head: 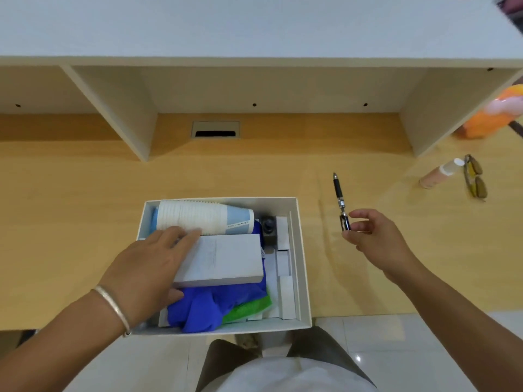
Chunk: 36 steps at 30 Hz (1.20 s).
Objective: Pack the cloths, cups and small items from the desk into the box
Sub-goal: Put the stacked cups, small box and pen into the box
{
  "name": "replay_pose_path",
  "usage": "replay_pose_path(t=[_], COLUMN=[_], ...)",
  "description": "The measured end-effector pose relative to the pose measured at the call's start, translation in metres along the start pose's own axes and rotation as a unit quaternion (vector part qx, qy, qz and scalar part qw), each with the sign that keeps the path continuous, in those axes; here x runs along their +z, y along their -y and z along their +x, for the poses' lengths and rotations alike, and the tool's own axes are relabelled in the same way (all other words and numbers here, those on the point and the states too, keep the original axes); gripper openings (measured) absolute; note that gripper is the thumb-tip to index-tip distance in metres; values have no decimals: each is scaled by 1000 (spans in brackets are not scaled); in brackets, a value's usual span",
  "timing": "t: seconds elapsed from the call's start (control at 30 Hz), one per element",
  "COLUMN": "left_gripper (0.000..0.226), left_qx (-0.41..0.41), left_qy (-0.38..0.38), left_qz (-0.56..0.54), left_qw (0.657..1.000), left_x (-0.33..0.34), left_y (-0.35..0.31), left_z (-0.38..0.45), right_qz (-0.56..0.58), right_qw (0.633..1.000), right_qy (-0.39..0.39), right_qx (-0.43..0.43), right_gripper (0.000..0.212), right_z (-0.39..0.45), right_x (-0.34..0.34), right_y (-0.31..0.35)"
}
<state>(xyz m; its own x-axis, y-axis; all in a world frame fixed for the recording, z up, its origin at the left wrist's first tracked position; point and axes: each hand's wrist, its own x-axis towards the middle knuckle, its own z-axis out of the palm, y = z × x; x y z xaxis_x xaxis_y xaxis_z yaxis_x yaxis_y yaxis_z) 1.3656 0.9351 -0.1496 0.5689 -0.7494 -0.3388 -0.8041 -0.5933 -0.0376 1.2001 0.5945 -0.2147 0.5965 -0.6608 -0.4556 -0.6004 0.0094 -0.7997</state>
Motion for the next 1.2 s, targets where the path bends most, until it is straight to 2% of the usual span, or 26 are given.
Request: replay_pose_path(t=[0.1,0.2,0.33,0.4,0.5,0.57,0.67,0.87,1.0,1.1,1.2], left_gripper=[94,77,66,63,59,60,63,79,72,70,75], left_qx=[23,49,40,21,-17,-53,-106,-164,-161,-169,-194], left_qy=[-47,-113,-140,-162,-207,-228,-244,-169,-141,-126,-112], left_qz=[-41,-92,-138,-153,-199,-226,-263,-386,-434,-454,-490], left_qw=[998,988,980,975,958,946,927,892,875,866,842], left_x=[-12,-18,-12,-7,4,14,30,55,60,61,59], left_y=[-8,-16,-18,-10,14,35,60,67,59,57,59], left_z=[2,17,37,38,28,19,6,-12,-15,-17,-20], right_qz=[-12,-25,-46,-92,-250,-352,-425,-480,-500,-470,-407], right_qw=[1000,998,989,979,945,913,883,853,838,856,880], right_qy=[23,59,138,181,210,200,175,145,140,110,10], right_qx=[-14,-23,-10,-2,-25,-57,-97,-143,-168,-186,-243], right_gripper=[35,36,40,42,44,48,44,46,40,37,47], right_z=[-19,-47,-90,-110,-130,-136,-137,-132,-130,-130,-121], right_x=[-2,1,18,28,45,57,72,102,117,110,92], right_y=[9,23,38,42,44,46,51,56,46,37,27])
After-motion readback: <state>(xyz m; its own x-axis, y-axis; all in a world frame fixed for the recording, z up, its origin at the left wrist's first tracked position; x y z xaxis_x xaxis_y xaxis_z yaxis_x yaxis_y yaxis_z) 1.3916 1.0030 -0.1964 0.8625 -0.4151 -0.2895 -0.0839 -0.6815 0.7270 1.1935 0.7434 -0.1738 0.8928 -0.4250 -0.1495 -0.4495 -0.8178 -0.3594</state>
